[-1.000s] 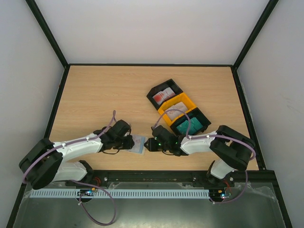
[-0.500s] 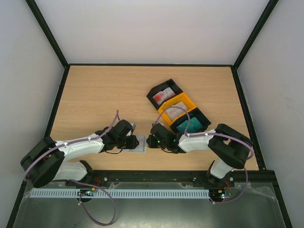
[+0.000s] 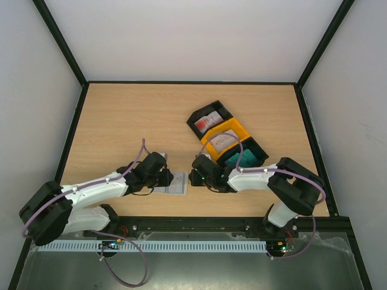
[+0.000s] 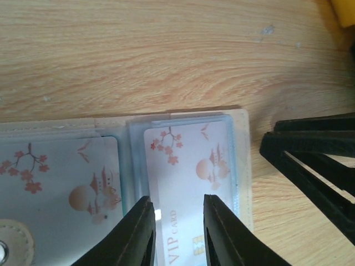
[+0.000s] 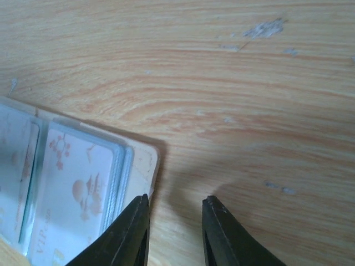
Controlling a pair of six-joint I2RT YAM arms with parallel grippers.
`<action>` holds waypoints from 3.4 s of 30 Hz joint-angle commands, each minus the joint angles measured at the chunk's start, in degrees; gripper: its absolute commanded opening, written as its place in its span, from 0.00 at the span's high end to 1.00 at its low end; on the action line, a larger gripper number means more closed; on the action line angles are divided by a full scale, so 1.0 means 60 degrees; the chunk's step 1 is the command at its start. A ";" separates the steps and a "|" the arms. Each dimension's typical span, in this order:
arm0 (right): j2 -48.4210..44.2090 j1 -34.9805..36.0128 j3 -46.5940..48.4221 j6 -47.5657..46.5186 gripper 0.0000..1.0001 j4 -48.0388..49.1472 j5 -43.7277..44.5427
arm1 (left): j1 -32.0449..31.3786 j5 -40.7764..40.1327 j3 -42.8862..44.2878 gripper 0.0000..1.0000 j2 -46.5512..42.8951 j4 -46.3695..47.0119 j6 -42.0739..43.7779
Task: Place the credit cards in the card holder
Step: Insert the credit card into the card holder.
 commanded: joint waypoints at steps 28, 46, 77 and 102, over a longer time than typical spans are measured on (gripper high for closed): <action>-0.0394 0.0488 -0.0575 0.1189 0.76 0.1705 -0.1721 | 0.0002 -0.0283 -0.0734 0.97 0.1479 0.0100 -0.0248; 0.0202 0.0577 -0.0462 0.1221 0.79 0.1928 -0.1864 | 0.0399 -0.0272 -0.1093 0.97 0.1167 0.0013 -0.0323; 0.0144 0.0650 -0.0099 0.1175 0.85 0.1439 -0.1684 | 0.0719 0.0039 -0.1319 0.97 0.1238 0.0247 -0.0206; 0.0316 0.0667 -0.0196 0.1329 0.84 0.2006 -0.2002 | 0.0748 0.0096 -0.1383 0.98 0.1204 0.0318 -0.0177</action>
